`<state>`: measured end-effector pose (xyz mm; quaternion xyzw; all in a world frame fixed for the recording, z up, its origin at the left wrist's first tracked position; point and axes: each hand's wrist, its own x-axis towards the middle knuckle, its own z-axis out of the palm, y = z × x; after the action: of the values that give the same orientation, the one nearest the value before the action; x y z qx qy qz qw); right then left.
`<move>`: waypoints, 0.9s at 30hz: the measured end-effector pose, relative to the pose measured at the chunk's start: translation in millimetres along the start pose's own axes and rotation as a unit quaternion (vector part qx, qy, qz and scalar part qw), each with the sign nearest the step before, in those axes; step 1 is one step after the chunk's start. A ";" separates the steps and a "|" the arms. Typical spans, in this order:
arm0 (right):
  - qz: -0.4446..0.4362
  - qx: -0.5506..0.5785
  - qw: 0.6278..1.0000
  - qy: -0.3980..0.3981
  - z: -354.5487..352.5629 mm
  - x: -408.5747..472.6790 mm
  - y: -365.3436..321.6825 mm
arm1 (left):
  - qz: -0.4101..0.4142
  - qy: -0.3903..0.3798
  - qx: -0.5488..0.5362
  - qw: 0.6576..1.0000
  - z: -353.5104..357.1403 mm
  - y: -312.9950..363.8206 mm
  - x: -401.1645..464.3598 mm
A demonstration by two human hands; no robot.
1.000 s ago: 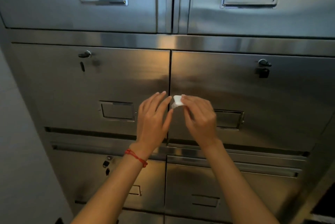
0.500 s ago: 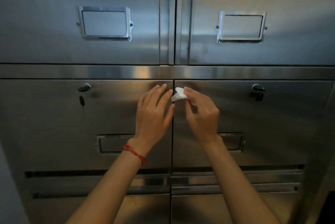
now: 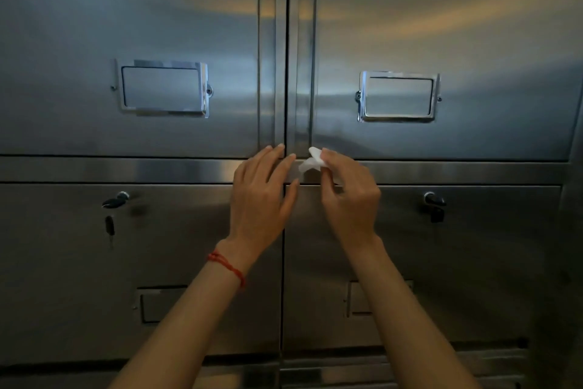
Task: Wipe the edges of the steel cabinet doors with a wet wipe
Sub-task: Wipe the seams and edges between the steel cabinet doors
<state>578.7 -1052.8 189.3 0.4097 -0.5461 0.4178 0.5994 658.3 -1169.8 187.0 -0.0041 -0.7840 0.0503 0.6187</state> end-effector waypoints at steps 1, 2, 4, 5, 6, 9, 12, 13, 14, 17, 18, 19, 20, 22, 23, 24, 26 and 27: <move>0.003 0.005 1.000 0.002 1.3 3.7 2.9 | 0.000 0.000 0.002 1.000 2.2 -0.7 3.5; 0.003 0.007 1.000 0.005 3.0 8.1 6.1 | -0.001 0.004 0.004 1.000 4.8 -1.2 7.6; -0.001 0.008 1.000 0.016 6.8 16.6 11.1 | 0.000 0.014 0.011 1.000 9.3 -3.1 15.3; -0.006 0.009 1.000 0.020 9.1 20.6 13.3 | 0.001 0.018 0.016 1.000 11.2 -4.2 18.8; -0.010 0.011 1.000 0.022 11.8 23.9 15.3 | 0.002 0.022 0.020 1.000 12.9 -5.2 22.0; -0.014 0.027 0.999 0.025 20.5 34.0 21.2 | 0.007 0.033 0.037 0.999 16.5 -9.2 31.7; -0.028 0.041 0.999 0.021 29.1 43.3 22.1 | 0.010 0.045 0.050 0.998 18.0 -13.7 39.4; -0.036 0.044 0.998 0.024 31.9 46.5 22.3 | 0.009 0.050 0.053 0.997 18.3 -15.1 41.4; -0.042 0.046 0.998 0.029 34.2 49.8 22.4 | 0.008 0.054 0.056 0.997 18.3 -16.5 43.1; -0.058 0.042 0.997 0.039 40.0 59.6 22.1 | 0.009 0.060 0.062 0.996 17.3 -21.2 48.0; -0.065 0.038 0.996 0.044 41.9 62.9 21.8 | 0.009 0.061 0.064 0.996 16.6 -23.2 49.7; -0.073 0.032 0.996 0.048 43.7 65.8 21.1 | 0.010 0.063 0.068 0.996 15.8 -25.3 51.4; -0.080 0.025 0.995 0.053 45.1 68.5 20.3 | 0.010 0.066 0.073 0.995 15.0 -27.1 53.1; -0.091 0.010 0.993 0.070 47.5 74.4 20.0 | 0.016 0.072 0.080 0.994 14.1 -30.0 56.6; -0.094 0.001 0.993 0.078 48.4 77.3 20.4 | 0.022 0.074 0.082 0.994 14.2 -31.2 58.8; -0.097 -0.009 0.992 0.083 49.4 79.8 20.7 | 0.026 0.075 0.082 0.993 14.5 -32.4 60.8; -0.107 -0.031 0.990 0.090 52.5 84.1 21.8 | 0.035 0.078 0.084 0.993 15.9 -36.0 64.7; -0.113 -0.043 0.988 0.092 55.1 85.7 22.3 | 0.038 0.078 0.085 0.993 16.9 -38.1 66.4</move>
<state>545.0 -1093.4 279.2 0.4025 -0.4564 0.3596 0.7073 628.5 -1204.4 250.7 0.0145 -0.7257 0.1400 0.6734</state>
